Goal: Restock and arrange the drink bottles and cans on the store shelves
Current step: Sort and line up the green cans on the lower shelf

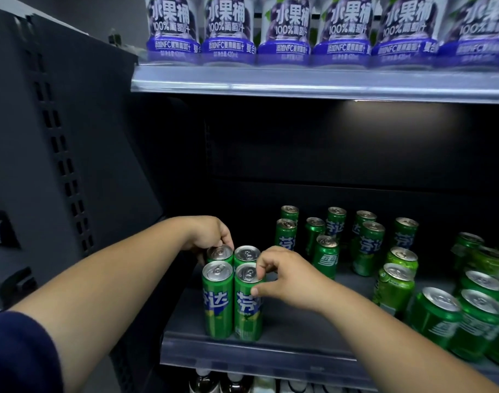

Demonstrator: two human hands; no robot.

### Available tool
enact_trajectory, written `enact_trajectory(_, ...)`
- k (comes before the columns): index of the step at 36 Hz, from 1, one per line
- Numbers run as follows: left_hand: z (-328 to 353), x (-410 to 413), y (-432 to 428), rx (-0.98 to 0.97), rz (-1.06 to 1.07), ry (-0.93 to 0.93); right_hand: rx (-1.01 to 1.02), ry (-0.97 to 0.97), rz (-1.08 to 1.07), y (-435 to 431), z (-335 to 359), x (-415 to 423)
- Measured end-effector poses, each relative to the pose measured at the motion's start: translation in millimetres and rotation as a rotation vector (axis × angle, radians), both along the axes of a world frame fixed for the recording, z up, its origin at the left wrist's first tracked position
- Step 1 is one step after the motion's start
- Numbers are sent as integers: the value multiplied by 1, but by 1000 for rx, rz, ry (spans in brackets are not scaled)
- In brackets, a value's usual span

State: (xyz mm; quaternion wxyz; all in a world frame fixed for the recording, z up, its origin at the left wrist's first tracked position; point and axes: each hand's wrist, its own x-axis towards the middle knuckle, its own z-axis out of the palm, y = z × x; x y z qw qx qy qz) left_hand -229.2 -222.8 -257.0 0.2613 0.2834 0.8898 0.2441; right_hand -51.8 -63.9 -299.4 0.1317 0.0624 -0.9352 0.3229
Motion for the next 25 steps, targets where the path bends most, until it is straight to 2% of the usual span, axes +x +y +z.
enact_trajectory(7,-3,0,-1,25,12,-34,-8,3,-4,2,-3,-4)
enact_trajectory(11,2,0,2,-64,-18,9,1,-13,16,5,-2,-4)
enact_trajectory(17,19,11,17,-254,-96,293,-18,-38,3,22,-3,1)
enact_trajectory(20,21,15,29,-181,-94,411,-30,-41,-31,36,-2,8)
enact_trajectory(25,17,17,53,-35,-103,462,-28,-79,-115,63,-1,23)
